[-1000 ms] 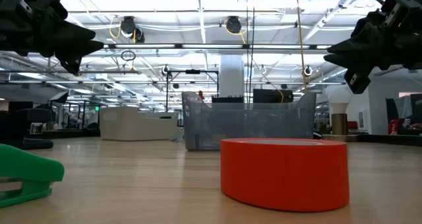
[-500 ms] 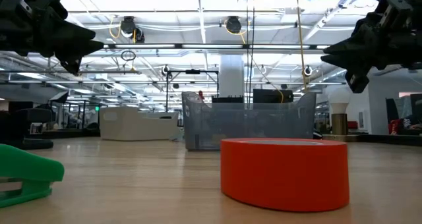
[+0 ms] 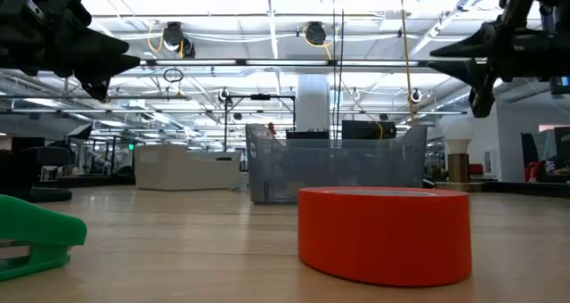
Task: Pick and place Stapler, Stapler remover, tape
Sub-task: Put the black stapler into the gray bin
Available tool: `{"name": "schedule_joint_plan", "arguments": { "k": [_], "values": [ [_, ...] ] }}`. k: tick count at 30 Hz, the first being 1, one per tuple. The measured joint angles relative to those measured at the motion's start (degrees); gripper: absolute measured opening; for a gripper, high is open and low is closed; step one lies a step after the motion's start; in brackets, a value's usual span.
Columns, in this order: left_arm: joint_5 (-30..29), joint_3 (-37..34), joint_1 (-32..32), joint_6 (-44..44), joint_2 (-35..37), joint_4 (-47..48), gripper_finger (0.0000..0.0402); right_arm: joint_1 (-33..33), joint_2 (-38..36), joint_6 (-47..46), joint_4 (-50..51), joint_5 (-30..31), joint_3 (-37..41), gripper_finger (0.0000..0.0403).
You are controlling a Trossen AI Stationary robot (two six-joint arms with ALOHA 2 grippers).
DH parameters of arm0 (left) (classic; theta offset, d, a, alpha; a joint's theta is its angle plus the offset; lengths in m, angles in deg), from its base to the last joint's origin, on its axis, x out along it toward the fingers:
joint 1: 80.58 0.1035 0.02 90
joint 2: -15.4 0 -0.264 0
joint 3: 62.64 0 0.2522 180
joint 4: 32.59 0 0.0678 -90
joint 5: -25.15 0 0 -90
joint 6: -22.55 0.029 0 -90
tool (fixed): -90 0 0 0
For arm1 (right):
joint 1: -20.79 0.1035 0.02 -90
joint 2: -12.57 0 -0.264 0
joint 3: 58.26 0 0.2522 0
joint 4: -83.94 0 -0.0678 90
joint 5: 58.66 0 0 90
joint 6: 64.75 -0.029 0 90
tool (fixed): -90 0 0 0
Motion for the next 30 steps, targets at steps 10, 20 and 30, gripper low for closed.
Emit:
{"name": "schedule_joint_plan", "arguments": {
  "k": [10, 20, 30],
  "values": [
    [-1.99, 0.0, 0.0, 5.31, 0.0, -0.01, 0.0136, 0.0, 0.0, 6.27, -8.11, 2.22, 0.01, 0.0071],
    [-2.54, 0.0, 0.0, 15.75, -0.02, -1.63, 0.0136, 0.0, 0.0, 5.09, -8.04, 2.12, 0.01, 0.0071],
    [-9.96, 0.02, 0.0, -4.92, -0.02, -29.37, 0.0136, 0.0, 0.0, 6.39, -7.82, 2.11, 0.01, 0.0071]
  ]
}}
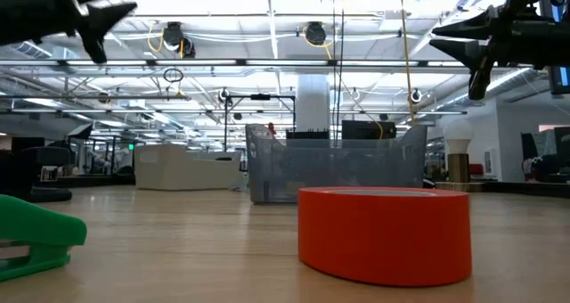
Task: Pick and place Stapler, Stapler remover, tape
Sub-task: Put the black stapler into the gray bin
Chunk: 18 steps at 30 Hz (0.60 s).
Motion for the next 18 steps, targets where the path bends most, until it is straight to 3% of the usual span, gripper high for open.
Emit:
{"name": "schedule_joint_plan", "arguments": {
  "k": [5, 10, 14, 18],
  "values": [
    [2.24, 0.02, 0.0, -1.76, -1.17, -3.14, 0.0136, 0.0, 0.0, 0.27, 0.76, 0.01, 0.0, 0.0071],
    [-1.28, 1.83, -0.04, -8.89, -10.25, 0.62, 0.0136, 0.0, 0.0, 1.04, 0.67, 0.0, 0.0, 0.0071],
    [-2.79, 9.96, -0.04, -14.75, -21.72, 10.62, 0.0136, 0.0, 0.0, 1.04, 0.69, 0.01, 0.0, 0.0071],
    [-1.9, 23.44, -0.04, -17.84, -34.47, 26.09, 0.0136, 0.0, 0.0, 1.06, 0.78, 0.0, 0.0, 0.0071]
  ]
}}
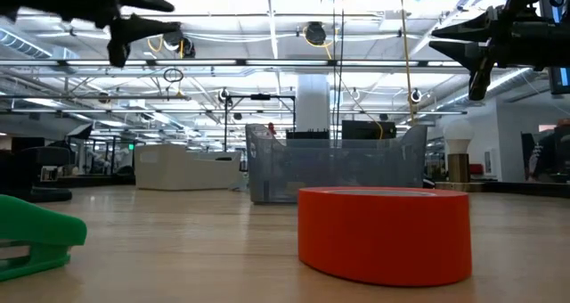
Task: Pick and place Stapler, Stapler remover, tape
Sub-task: Put the black stapler into the gray bin
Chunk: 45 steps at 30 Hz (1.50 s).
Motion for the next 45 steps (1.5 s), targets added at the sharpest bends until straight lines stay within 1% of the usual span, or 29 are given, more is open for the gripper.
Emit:
{"name": "schedule_joint_plan", "arguments": {
  "k": [5, 7, 8, 10, 12, 14, 16, 17, 19, 21, 22, 26, 28, 31, 34, 36, 38, 41, 45],
  "values": [
    [4.4, 18.33, -0.02, -5.72, -14.96, 22.71, 0.0136, 0.0, -0.02, 0.0, 0.52, -0.02, 0.0, 0.0071],
    [7.16, 23.55, 0.0, -7.75, -19.61, 26.3, 0.0136, 0.0, 0.0, 0.01, 0.81, 0.0, 0.0, 0.0071],
    [8.24, 25.43, -0.01, -7.82, -21.49, 26.51, 0.0136, 0.0, 0.0, -0.01, 0.78, -0.02, 0.0, 0.0071],
    [9.86, 28.01, -0.08, -7.07, -24.78, 23.56, 0.0136, -0.01, 0.0, 0.04, 0.76, -0.02, 0.0, 0.0071],
    [11.61, 29.36, -0.11, -7.33, -27.35, 18.2, 0.0136, 0.0, -0.01, 0.38, 0.76, -0.02, 0.0, 0.0071],
    [13.6, 29.75, -0.11, -7.26, -29.25, 10.9, 0.0136, -0.01, -0.01, 0.42, 0.79, -0.01, 0.0, 0.0071],
    [13.9, 29.7, -0.22, -6.17, -31.12, 3.24, 0.0136, 0.0, -0.02, 0.44, 0.75, -0.02, 0.0, 0.0071],
    [15.37, 29.72, -0.22, -6.71, -31.91, 0.75, 0.0136, 0.0, -0.01, 0.42, 0.77, -0.01, 0.0, 0.0071],
    [18.92, 29.7, 0.1, -9.72, -32.68, 0.4, 0.0136, 0.0, -0.02, 0.42, 0.79, -0.02, 0.0, 0.0071],
    [19.48, 29.69, 0.1, -14.89, -32.98, 4.77, 0.0136, 0.0, -0.02, 0.44, 0.91, -0.02, 0.0, 0.0071],
    [18.35, 29.69, -0.25, -18.38, -32.99, 8.53, 0.0136, -0.02, -0.02, 0.42, 1.09, -0.02, 0.0, 0.0071],
    [9.34, 29.61, -1.91, -35.2, -32.92, 27.24, 0.0136, 0.0, 0.0, 0.44, 2.9, -0.03, 0.0, 0.0071],
    [6.06, 29.61, -2.77, -42.32, -32.9, 36.01, 0.0136, 0.0, 0.0, 0.44, 3.49, -0.03, 0.0, 0.0071],
    [4.43, 29.61, -4.2, -49.16, -32.9, 45.85, 0.0136, 0.0, 0.0, 0.42, 4.04, -0.02, 0.0, 0.0071],
    [4.43, 29.61, -5.25, -52.77, -32.9, 54.36, 0.0136, -0.01, -0.02, 0.42, 4.27, -0.02, 0.0, 0.0071],
    [4.4, 29.61, -5.91, -53.24, -32.88, 59.07, 0.0136, 0.0, -0.01, 0.44, 4.29, -0.03, 0.0, 0.0071],
    [4.29, 29.61, -6.56, -50.73, -32.87, 63.56, 0.0136, -0.02, -0.02, 0.44, 4.33, -0.04, 0.0, 0.0071],
    [4.55, 29.61, -7.54, -41.55, -32.87, 67.9, 0.0136, -0.02, 0.0, 0.42, 4.65, -0.02, 0.0, 0.0071],
    [7.9, 29.61, -7.8, -26.7, -32.87, 69.75, 0.0136, -0.01, -0.02, 0.44, 4.79, -0.02, 0.0, 0.0071]
  ]
}}
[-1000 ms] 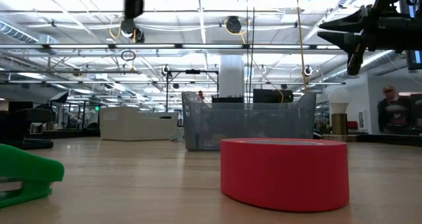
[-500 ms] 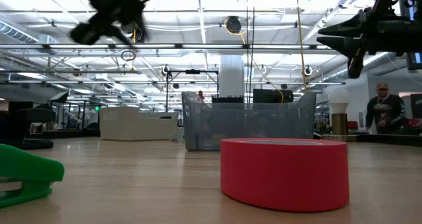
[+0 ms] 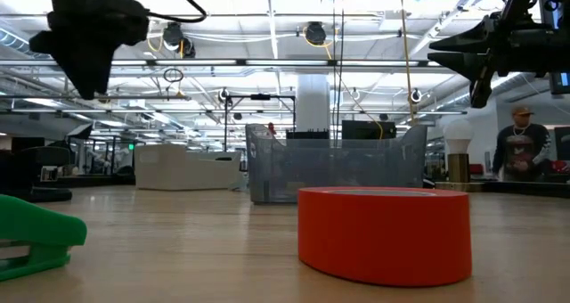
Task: Pick and place Stapler, Stapler remover, tape
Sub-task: Put the black stapler into the gray bin
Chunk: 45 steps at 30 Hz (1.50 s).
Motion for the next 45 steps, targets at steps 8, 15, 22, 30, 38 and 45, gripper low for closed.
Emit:
{"name": "schedule_joint_plan", "arguments": {
  "k": [8, 15, 22, 30, 38, 45],
  "values": [
    [2.53, 0.0, 0.0, 22.1, 0.0, -0.07, 0.0136, 0.0, 0.0, 0.17, 0.09, 0.0, 0.0, 0.0071],
    [1.91, 0.0, 0.0, 32.34, 0.0, -0.03, 0.0136, 0.0, 0.0, 0.17, 0.75, 0.0, 0.0, 0.0071],
    [1.02, -0.04, 0.0, 40.1, -0.07, -0.03, 0.0136, 0.01, 0.0, 0.17, 1.18, -0.01, 0.0, 0.0071],
    [0.98, -0.04, -0.67, 45.89, -0.2, 1.83, 0.0136, 0.0, 0.01, 0.17, 1.18, -0.01, -0.01, 0.0071],
    [0.96, -0.05, -0.66, 38.65, -0.2, 6.12, 0.0136, 0.01, 0.0, 0.17, 1.57, -0.01, 0.0, 0.0071],
    [0.59, -0.33, -0.66, 38.07, -0.2, 6.13, 0.0158, 0.0, 0.0, 0.17, 1.58, -0.01, 0.0, 0.0071]
  ]
}}
